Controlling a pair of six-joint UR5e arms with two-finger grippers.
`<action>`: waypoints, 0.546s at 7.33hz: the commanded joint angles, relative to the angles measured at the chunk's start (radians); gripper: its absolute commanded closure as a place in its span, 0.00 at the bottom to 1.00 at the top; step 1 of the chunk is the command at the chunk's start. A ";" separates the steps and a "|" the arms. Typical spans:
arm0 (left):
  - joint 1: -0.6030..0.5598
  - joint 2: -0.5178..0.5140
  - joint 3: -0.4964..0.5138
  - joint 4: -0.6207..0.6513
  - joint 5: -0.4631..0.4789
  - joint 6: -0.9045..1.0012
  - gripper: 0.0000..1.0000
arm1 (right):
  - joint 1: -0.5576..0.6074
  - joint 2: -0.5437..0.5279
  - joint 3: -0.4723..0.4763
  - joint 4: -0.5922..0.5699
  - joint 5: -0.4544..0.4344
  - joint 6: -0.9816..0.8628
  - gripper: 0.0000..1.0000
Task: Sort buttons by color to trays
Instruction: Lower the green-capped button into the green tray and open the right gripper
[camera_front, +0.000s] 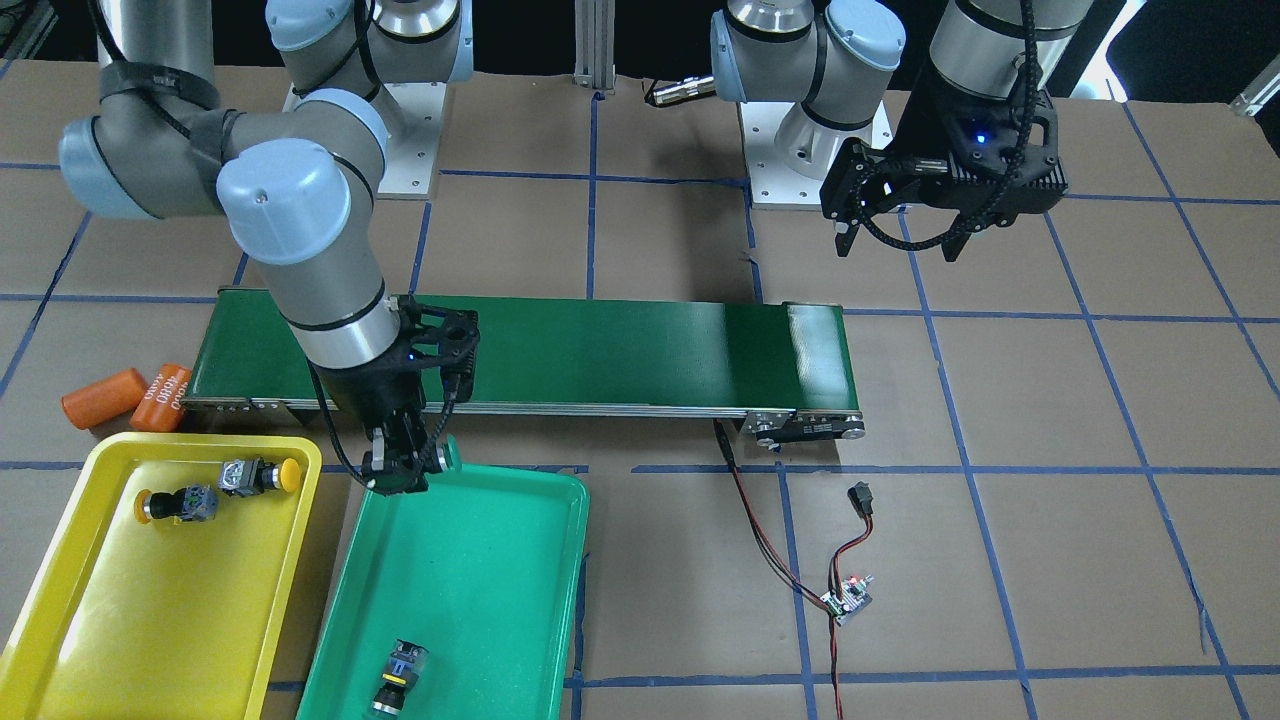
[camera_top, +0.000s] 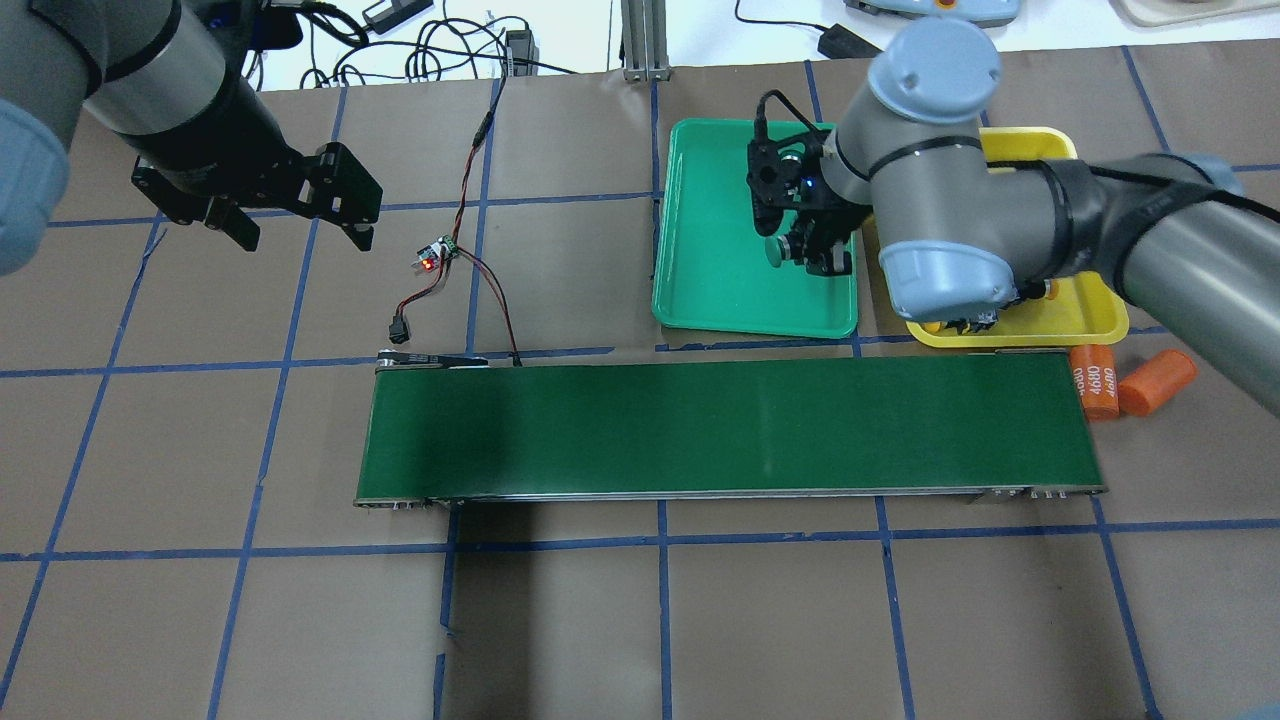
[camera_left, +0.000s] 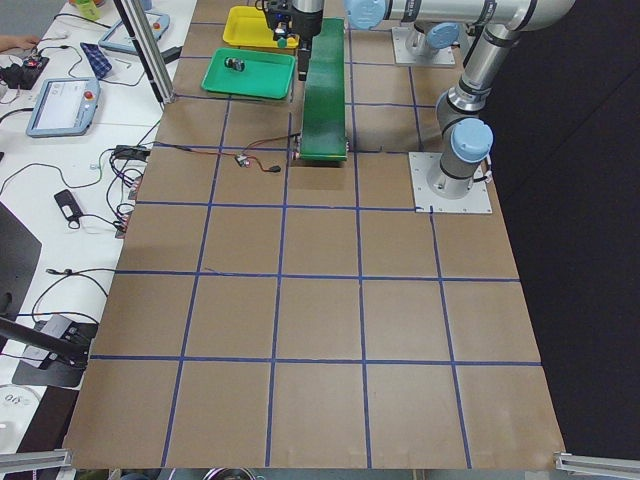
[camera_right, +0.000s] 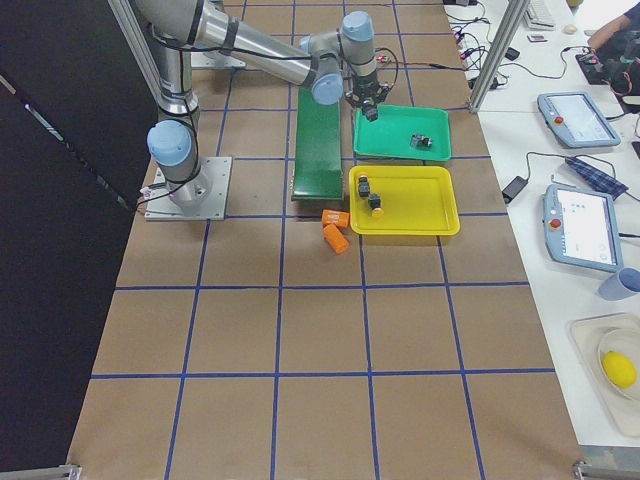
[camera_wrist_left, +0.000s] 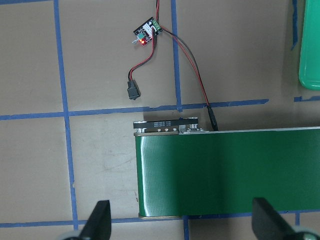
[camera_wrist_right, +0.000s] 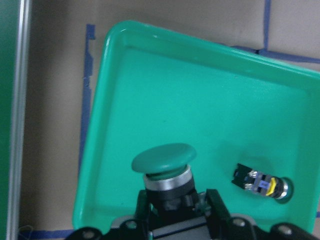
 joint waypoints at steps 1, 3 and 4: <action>0.000 0.000 0.000 0.000 0.001 0.000 0.00 | 0.018 0.071 -0.141 0.093 -0.006 0.005 0.00; 0.000 0.000 0.000 0.000 0.001 0.000 0.00 | 0.018 0.064 -0.156 0.145 -0.012 0.006 0.00; 0.000 0.000 0.000 0.000 0.001 0.000 0.00 | 0.013 0.038 -0.164 0.188 -0.012 0.062 0.00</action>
